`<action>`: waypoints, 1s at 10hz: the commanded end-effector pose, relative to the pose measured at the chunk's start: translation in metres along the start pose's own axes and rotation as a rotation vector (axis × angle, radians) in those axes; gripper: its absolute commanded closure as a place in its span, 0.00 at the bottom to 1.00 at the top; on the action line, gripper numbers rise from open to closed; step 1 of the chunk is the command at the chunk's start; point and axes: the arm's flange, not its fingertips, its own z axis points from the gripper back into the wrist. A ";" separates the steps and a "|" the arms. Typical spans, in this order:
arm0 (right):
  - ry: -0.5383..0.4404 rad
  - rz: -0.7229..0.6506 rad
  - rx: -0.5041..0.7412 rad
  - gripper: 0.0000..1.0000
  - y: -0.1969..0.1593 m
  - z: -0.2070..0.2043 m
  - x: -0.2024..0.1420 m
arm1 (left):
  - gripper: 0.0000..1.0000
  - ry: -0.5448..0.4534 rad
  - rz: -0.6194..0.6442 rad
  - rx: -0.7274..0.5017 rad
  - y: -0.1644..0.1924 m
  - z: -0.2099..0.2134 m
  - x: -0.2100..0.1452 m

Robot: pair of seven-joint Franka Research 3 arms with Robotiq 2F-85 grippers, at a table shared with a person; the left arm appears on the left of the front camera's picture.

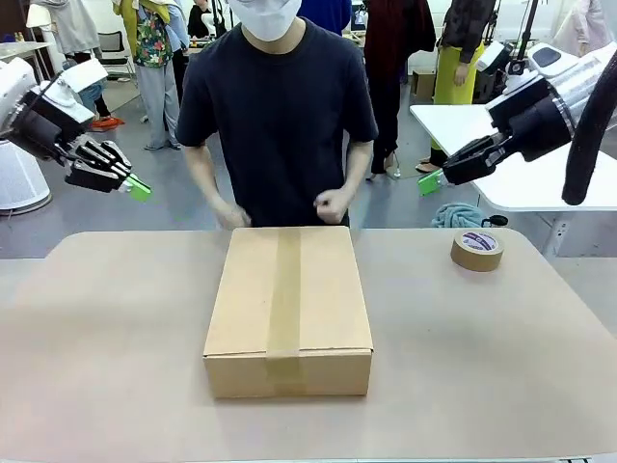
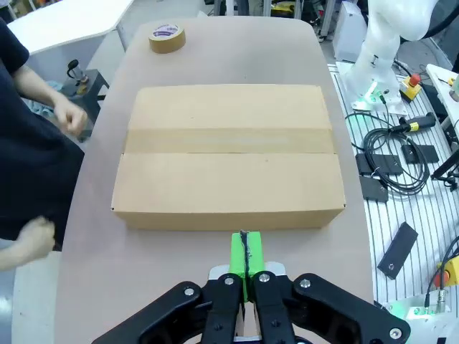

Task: Wrap the clocks to prevent damage.
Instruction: After the human seals the box with tape, release both hands from the side flaps of the Package Box.

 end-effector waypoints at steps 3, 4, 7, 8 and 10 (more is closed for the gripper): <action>-0.032 0.002 0.009 0.99 -0.013 -0.010 -0.006 | 1.00 -0.003 0.006 -0.030 0.007 -0.016 -0.002; -0.032 0.002 0.009 0.99 -0.013 -0.010 -0.006 | 1.00 -0.003 0.006 -0.030 0.007 -0.016 -0.002; -0.032 0.002 0.009 0.99 -0.013 -0.010 -0.006 | 1.00 -0.003 0.006 -0.030 0.007 -0.016 -0.002; -0.032 0.002 0.009 0.99 -0.013 -0.010 -0.006 | 1.00 -0.003 0.006 -0.030 0.007 -0.016 -0.002; -0.032 0.002 0.009 0.99 -0.013 -0.010 -0.006 | 1.00 -0.003 0.006 -0.030 0.007 -0.016 -0.002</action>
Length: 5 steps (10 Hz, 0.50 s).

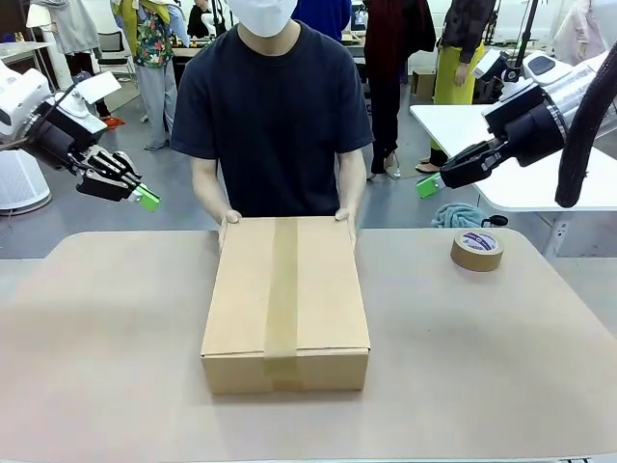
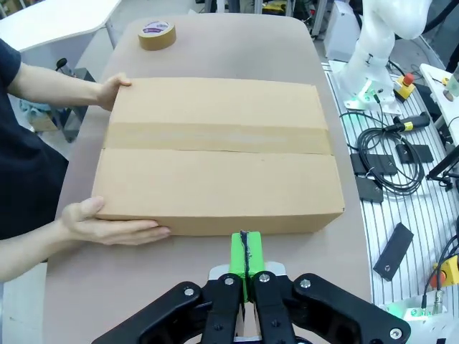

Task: Wrap the clocks to prevent damage.
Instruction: After the human seals the box with tape, release both hands from the side flaps of the Package Box.

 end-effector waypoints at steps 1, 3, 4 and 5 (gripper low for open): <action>-0.025 0.020 -0.003 0.99 -0.002 -0.004 0.000 | 1.00 0.000 0.000 0.000 0.000 0.000 0.000; -0.021 0.002 -0.009 0.39 0.003 0.003 -0.002 | 0.40 -0.018 0.017 -0.004 -0.002 0.003 -0.001; -0.016 -0.005 -0.015 0.00 0.004 0.002 -0.002 | 0.00 -0.021 0.017 -0.009 -0.001 0.004 0.000; -0.012 -0.004 -0.014 0.36 0.005 0.002 -0.003 | 0.38 -0.022 0.013 -0.013 -0.003 0.003 -0.001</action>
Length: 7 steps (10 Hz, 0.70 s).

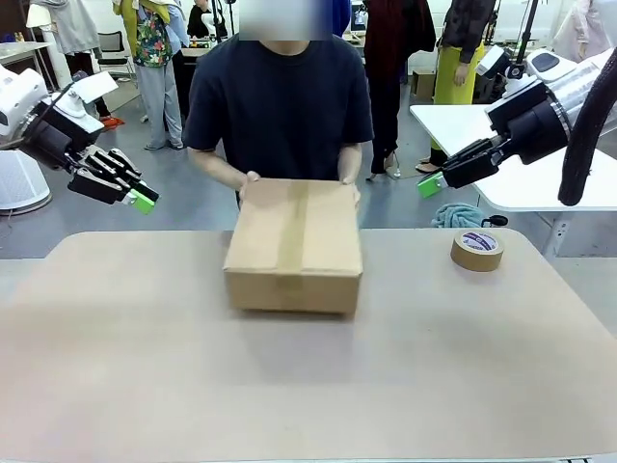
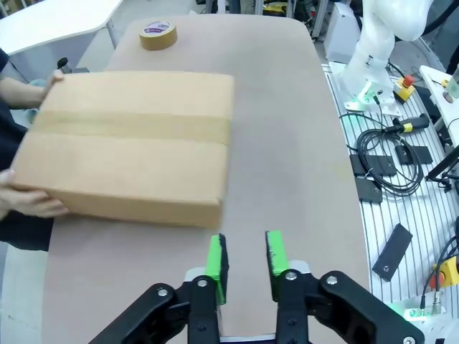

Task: Wrap the clocks to prevent damage.
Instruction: After the human seals the box with tape, release both hands from the side flaps of the Package Box.

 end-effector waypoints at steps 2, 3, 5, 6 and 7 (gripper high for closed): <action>-0.005 -0.008 -0.004 0.00 0.005 -0.003 -0.005 | 0.00 -0.022 0.003 -0.017 -0.003 0.000 0.002; -0.006 -0.008 -0.001 0.00 0.006 -0.003 -0.005 | 0.00 -0.029 0.005 -0.019 -0.003 0.001 0.003; -0.008 -0.015 0.012 0.00 0.006 -0.004 -0.008 | 0.00 -0.036 0.006 -0.015 -0.005 0.002 0.004; -0.012 -0.016 0.013 0.00 0.006 -0.004 -0.007 | 0.00 -0.037 0.004 -0.017 -0.004 0.004 0.006; -0.010 -0.016 0.016 0.00 0.007 -0.004 -0.008 | 0.00 -0.040 0.004 -0.014 -0.005 0.004 0.006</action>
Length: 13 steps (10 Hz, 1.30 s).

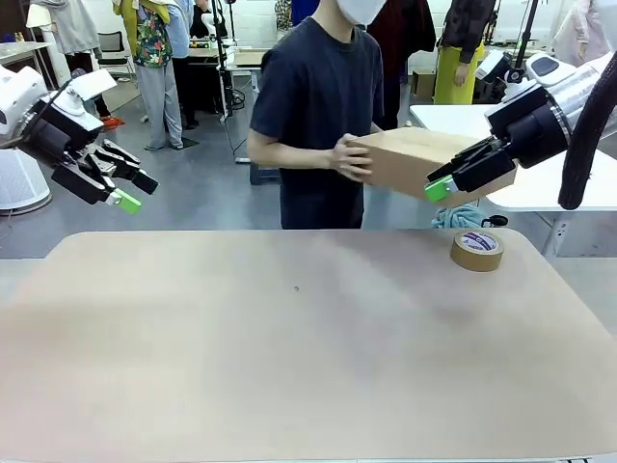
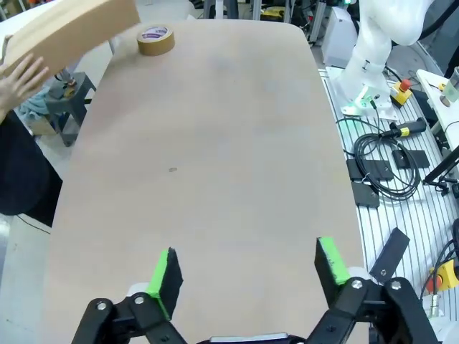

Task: Wrap the clocks to prevent damage.
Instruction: After the human seals the box with tape, release both hands from the side flaps of the Package Box.

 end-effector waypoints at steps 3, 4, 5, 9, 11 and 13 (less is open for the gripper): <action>-0.014 -0.010 0.012 0.00 0.006 0.000 -0.003 | 0.00 -0.026 0.010 -0.012 -0.002 0.003 0.005; -0.013 -0.009 0.012 0.00 0.007 0.000 -0.003 | 0.00 -0.026 0.012 -0.011 -0.002 0.002 0.005; 0.001 -0.051 -0.078 0.00 0.007 0.002 -0.003 | 0.00 0.009 -0.009 0.011 -0.003 0.003 0.006; -0.108 0.039 -0.097 0.00 0.001 0.019 -0.004 | 0.00 -0.003 -0.001 -0.006 -0.001 0.001 0.000; -0.243 0.065 -0.114 0.00 0.008 0.041 -0.026 | 0.00 -0.215 0.045 0.031 -0.008 0.035 -0.027; -0.367 0.003 -0.184 0.00 0.011 0.064 -0.054 | 0.00 -0.355 0.042 0.041 -0.017 0.060 -0.048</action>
